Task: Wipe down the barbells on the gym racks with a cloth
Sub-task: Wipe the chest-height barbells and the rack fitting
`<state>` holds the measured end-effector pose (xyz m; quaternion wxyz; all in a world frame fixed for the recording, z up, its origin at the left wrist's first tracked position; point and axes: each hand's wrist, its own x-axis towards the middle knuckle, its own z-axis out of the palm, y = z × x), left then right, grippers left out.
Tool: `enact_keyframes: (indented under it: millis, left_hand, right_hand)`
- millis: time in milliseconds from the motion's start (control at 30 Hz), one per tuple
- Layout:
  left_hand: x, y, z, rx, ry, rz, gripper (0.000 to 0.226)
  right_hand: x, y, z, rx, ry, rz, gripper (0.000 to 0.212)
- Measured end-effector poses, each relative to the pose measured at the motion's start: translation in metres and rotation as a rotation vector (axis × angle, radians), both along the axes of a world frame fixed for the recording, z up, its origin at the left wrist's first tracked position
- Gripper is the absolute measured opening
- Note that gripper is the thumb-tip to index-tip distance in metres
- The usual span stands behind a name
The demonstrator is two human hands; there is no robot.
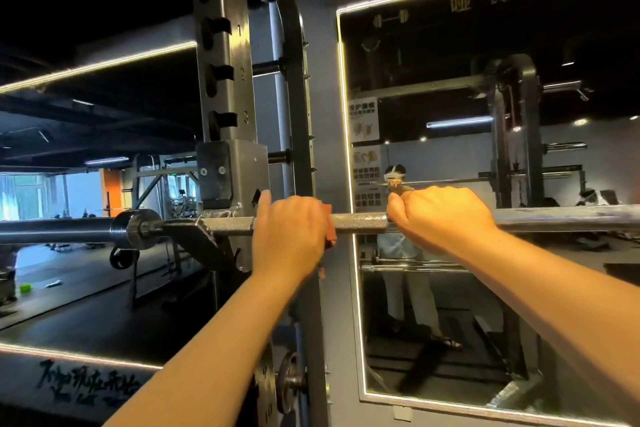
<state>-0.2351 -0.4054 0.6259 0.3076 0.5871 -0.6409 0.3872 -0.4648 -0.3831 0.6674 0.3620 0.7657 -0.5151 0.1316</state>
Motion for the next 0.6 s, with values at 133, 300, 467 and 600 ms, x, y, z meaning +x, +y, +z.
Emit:
enact_keyframes:
  millis: [133, 300, 467, 600]
  left_hand:
    - [0.001, -0.004, 0.008, 0.063, 0.122, 0.114, 0.026]
    - [-0.048, 0.002, -0.004, 0.007, 0.159, -0.145, 0.032]
    - [-0.016, 0.006, -0.014, 0.019, 0.114, -0.337, 0.045]
    - [0.018, 0.006, -0.009, -0.032, 0.208, -0.153, 0.039]
  right_hand:
    - [0.001, -0.004, 0.000, 0.014, -0.070, -0.011, 0.019]
    - [0.004, 0.004, 0.003, 0.024, -0.133, -0.040, 0.029]
    - [0.005, 0.008, -0.001, 0.021, -0.132, -0.038, 0.028]
    - [0.008, 0.006, 0.006, 0.085, -0.102, -0.048, 0.023]
